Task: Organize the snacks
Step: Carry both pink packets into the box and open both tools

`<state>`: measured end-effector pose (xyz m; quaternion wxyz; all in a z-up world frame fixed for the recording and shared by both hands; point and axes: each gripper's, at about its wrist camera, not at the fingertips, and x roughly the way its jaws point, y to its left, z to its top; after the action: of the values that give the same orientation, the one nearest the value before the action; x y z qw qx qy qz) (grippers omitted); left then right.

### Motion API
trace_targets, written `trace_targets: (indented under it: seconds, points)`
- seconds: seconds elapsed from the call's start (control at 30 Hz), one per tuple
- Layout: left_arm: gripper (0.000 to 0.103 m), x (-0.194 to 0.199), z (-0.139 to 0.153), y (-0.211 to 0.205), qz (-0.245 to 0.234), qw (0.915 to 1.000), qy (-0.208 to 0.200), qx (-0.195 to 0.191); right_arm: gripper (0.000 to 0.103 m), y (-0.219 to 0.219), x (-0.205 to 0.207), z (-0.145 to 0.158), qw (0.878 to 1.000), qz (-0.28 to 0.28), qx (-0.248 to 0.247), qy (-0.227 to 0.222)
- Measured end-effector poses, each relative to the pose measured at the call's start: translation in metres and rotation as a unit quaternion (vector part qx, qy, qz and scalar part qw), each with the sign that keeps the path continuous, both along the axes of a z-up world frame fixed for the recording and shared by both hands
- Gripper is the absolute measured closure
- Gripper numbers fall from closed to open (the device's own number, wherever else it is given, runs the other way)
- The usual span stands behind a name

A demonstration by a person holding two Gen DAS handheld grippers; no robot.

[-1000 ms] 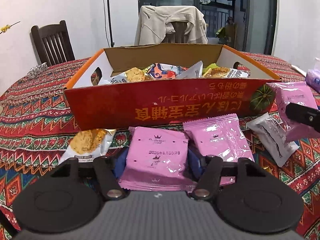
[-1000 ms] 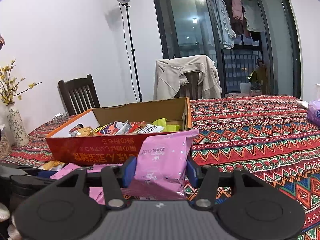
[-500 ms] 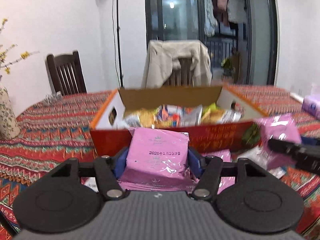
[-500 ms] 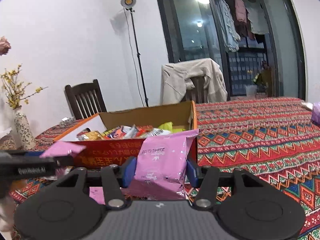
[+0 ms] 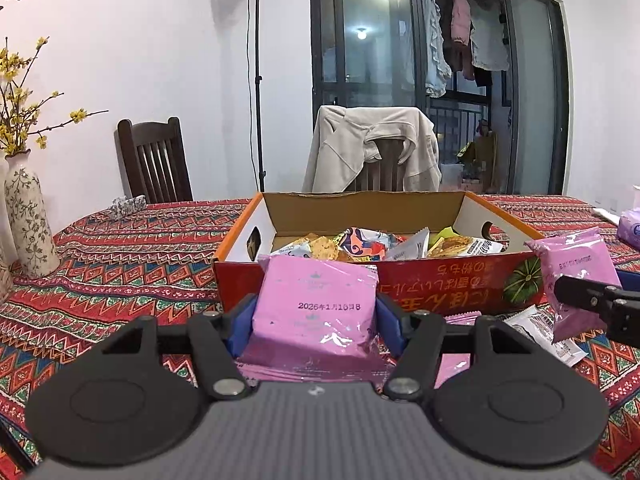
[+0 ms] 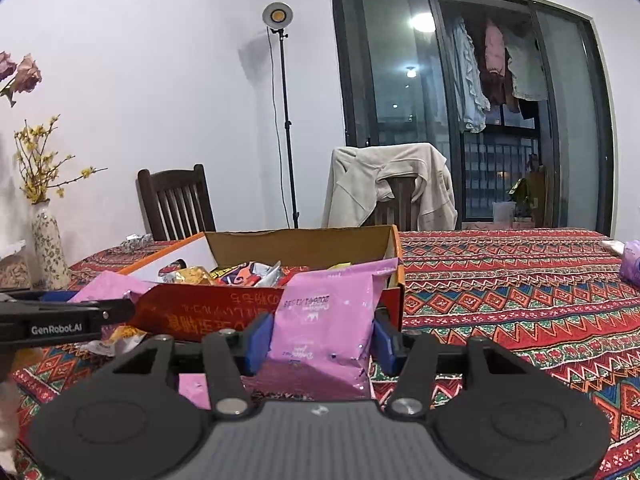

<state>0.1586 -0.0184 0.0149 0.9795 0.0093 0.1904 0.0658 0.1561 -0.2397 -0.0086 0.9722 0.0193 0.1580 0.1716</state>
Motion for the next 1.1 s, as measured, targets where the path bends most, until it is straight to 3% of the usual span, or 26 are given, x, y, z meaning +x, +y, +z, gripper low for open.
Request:
trace_targets:
  seconds: [0.27,0.53,1.1]
  points:
    - [0.040,-0.009,-0.001,-0.003,0.025,0.9987,-0.037,0.024,0.051,-0.005,-0.004,0.002,1.000,-0.003,0.013,-0.013]
    - [0.040,-0.011,0.003,0.002,0.026,0.9981,-0.053,0.015,0.051,0.001,-0.004,0.001,1.000,0.004,0.000,-0.013]
    - [0.040,-0.009,0.054,0.005,0.015,0.9966,-0.079,-0.015,0.051,0.024,0.002,0.047,0.999,0.010,-0.008,-0.052]
